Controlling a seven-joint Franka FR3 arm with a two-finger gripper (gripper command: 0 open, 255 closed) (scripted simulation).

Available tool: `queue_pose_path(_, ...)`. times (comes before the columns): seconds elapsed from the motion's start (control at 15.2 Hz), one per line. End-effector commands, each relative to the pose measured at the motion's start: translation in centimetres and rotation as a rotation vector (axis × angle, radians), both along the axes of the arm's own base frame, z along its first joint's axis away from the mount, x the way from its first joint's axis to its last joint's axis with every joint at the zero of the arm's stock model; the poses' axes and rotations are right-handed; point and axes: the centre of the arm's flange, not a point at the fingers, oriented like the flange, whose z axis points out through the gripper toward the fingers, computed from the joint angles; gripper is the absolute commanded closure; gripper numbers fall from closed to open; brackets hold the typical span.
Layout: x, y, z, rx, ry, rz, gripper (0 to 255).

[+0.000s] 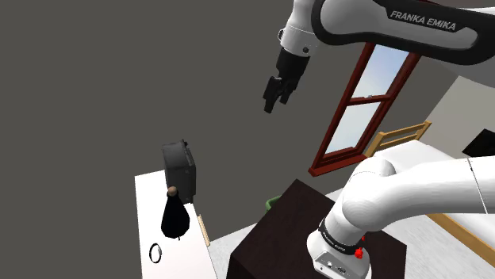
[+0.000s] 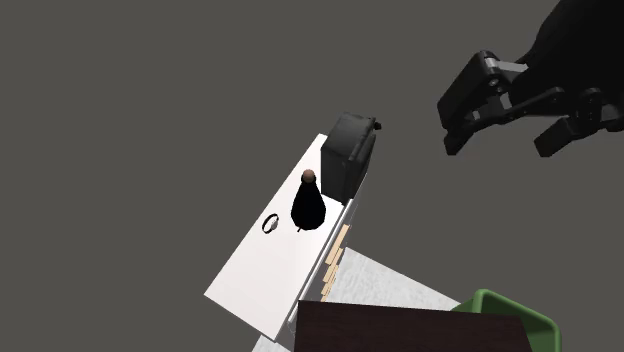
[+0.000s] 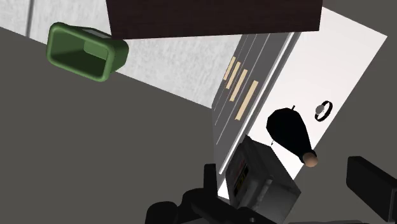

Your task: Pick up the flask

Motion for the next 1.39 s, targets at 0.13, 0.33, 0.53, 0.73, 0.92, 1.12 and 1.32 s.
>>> queue_pose_path(0.13, 1.5, 1.2, -1.9, -0.004, 0.007, 0.005, 0)
queue_pose_path(0.33, 3.8, 3.0, -4.8, -0.01, 0.018, 0.013, 0)
queue_pose_path(0.53, 6.0, 4.7, -7.7, -0.015, 0.028, 0.021, 0)
queue_pose_path(0.73, 8.1, 6.5, -10.7, -0.021, 0.039, 0.029, 0)
queue_pose_path(0.92, 10.3, 8.3, -13.6, -0.027, 0.05, 0.036, 0)
queue_pose_path(1.12, 12.3, 10.1, -16.7, -0.032, 0.06, 0.044, 0)
queue_pose_path(1.32, 14.4, 11.8, -19.7, -0.038, 0.071, 0.052, 0)
